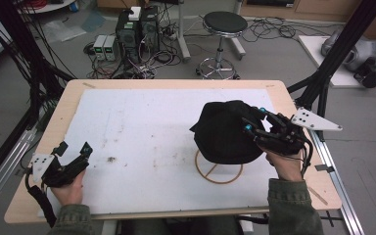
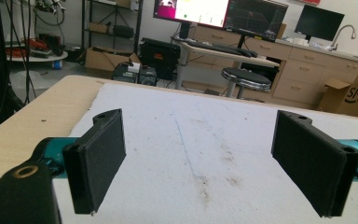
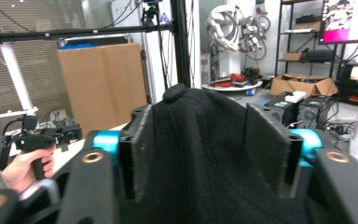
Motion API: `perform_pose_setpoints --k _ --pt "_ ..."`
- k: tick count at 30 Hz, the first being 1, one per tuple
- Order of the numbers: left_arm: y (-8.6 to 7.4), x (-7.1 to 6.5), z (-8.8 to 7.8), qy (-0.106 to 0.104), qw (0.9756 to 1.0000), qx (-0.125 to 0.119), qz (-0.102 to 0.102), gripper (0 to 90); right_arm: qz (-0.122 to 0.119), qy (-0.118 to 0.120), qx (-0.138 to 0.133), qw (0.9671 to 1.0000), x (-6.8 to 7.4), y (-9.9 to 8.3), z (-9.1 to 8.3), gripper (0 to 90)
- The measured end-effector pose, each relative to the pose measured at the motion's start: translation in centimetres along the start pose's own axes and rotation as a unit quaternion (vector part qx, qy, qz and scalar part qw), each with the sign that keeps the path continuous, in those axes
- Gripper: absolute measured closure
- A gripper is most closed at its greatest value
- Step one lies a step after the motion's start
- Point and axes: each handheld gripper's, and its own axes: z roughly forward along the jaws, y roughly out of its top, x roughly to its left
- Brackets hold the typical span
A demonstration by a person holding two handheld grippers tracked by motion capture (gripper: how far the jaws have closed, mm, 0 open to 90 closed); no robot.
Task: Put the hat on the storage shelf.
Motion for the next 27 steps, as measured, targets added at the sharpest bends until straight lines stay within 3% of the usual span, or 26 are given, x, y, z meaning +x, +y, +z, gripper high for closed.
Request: perform_pose_setpoints --k 8,15,18,25,27 --pt "0.0 0.0 0.0 -0.004 1.0 -0.002 0.0 17.6 0.012 -0.039 -0.032 0.9987 -0.1 0.4 -0.8 30.1" --pt "0.0 0.0 0.0 -0.004 1.0 -0.002 -0.001 17.6 0.013 -0.083 -0.064 0.9944 -0.2 1.0 -1.9 27.9" --pt "0.0 -0.1 0.0 -0.003 1.0 -0.003 0.0 17.6 0.004 -0.121 -0.078 0.9896 -0.3 0.9 -2.3 26.2" --pt "0.0 -0.1 -0.1 -0.001 1.0 -0.003 0.0 17.6 0.008 -0.172 -0.091 0.9808 -1.2 0.4 -2.8 24.1" --pt "0.0 0.0 -0.1 -0.001 1.0 -0.002 0.001 17.6 0.004 -0.193 -0.092 0.9769 -1.4 0.2 -2.9 23.4"
